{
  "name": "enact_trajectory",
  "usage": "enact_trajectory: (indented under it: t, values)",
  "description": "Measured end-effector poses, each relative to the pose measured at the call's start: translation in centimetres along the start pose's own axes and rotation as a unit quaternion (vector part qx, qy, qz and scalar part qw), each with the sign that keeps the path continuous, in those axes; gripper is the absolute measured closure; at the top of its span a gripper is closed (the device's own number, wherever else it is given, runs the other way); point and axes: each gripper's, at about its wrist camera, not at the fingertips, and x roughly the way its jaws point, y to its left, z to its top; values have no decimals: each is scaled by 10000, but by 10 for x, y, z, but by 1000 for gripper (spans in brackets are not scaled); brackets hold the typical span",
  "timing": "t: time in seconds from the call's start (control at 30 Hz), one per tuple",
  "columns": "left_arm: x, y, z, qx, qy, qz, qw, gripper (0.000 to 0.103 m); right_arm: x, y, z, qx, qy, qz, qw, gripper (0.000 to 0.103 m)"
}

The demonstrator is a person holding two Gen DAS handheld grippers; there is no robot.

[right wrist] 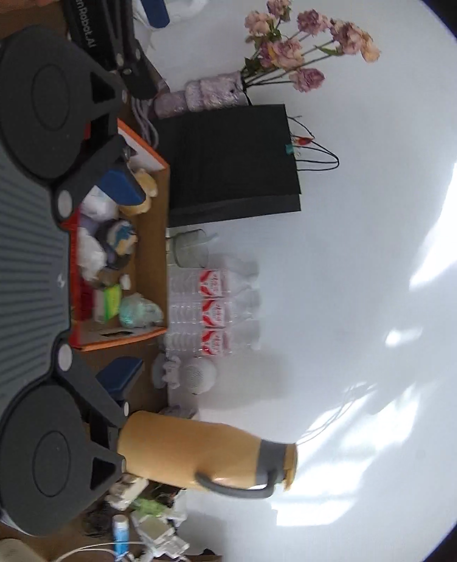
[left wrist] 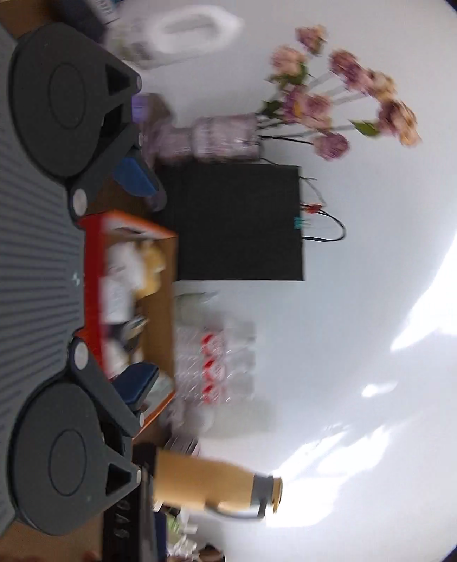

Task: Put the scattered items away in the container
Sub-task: 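Withdraw both tools from the box back over the desk, then grasp the small beige block with the left tool while the right tool grasps the white round cap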

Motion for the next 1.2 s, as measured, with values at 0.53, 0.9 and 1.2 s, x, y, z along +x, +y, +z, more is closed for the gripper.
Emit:
enact_trajectory:
  t: [0.53, 0.9, 1.2]
  values:
    - [63, -87, -57, 870, 1353, -1477, 9759, 22, 44, -79, -48, 140, 714, -1151, 9907, 30]
    - [185, -151, -61, 396, 2304, -1989, 9517, 41, 147, -121, -38, 622, 1637, -465, 9834, 39]
    - [175, -130, -64, 463, 2371, -2007, 9494, 78, 169, -117, -50, 486, 1685, -267, 9841, 45]
